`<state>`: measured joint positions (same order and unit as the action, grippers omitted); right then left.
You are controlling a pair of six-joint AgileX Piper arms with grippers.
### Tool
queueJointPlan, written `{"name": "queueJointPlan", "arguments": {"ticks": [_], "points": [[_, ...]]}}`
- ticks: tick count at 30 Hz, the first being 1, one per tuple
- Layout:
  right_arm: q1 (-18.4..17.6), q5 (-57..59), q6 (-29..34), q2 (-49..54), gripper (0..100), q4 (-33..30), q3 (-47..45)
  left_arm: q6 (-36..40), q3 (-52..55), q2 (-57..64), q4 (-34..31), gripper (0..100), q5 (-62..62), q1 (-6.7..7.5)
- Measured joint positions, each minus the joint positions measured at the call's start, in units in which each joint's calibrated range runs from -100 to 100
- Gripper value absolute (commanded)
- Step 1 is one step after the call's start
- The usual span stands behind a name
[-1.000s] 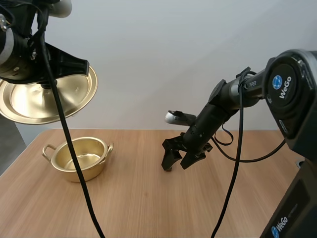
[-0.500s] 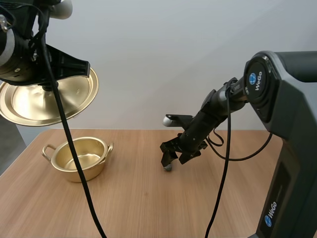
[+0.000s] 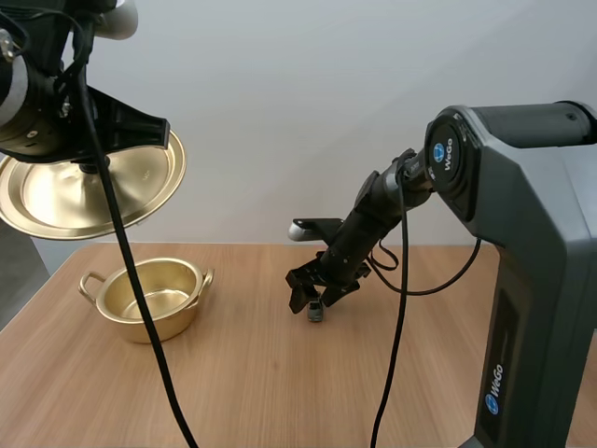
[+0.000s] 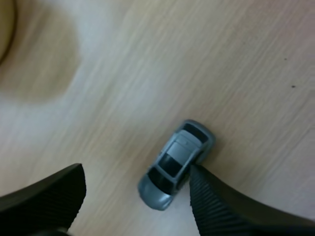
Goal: Open the pot, put the car inside, and close it
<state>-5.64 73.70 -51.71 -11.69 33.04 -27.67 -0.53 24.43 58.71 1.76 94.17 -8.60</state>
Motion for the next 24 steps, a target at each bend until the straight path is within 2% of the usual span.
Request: {"name": "queueJointPlan", "arguments": {"ticks": [9, 10, 11, 12, 13, 19, 24], "points": [[0.0, -1.3, 1.0, -3.5, 100, -0.9, 0.1, -0.6, 0.0, 0.5, 0.1, 0, 0.0, 0.00], [0.0, -1.3, 0.8, -3.5, 96, -0.9, 0.1, -0.7, 0.0, 0.6, 0.5, 0, -0.3, 0.00], [0.0, -1.5, 0.6, -3.5, 71, -1.4, 0.1, -1.2, 0.0, 1.1, 0.8, 0, -0.3, 0.00], [0.0, -1.9, 0.6, -3.5, 38, -2.0, 0.1, -1.4, 0.0, 1.3, 1.1, 0, -0.3, 0.00], [0.0, -2.5, 0.6, -3.5, 0, -2.6, 0.1, -1.4, 0.0, 1.4, 1.3, 0, -0.3, 0.00], [0.0, -2.0, 4.4, -3.7, 0, -4.8, 0.0, -2.3, 0.0, 2.9, 1.4, 0, -0.3, 0.00], [0.0, -2.0, 2.9, -2.5, 0, -5.1, 0.0, -2.4, 0.0, 3.1, 1.4, 0, 1.5, 0.00]]}}
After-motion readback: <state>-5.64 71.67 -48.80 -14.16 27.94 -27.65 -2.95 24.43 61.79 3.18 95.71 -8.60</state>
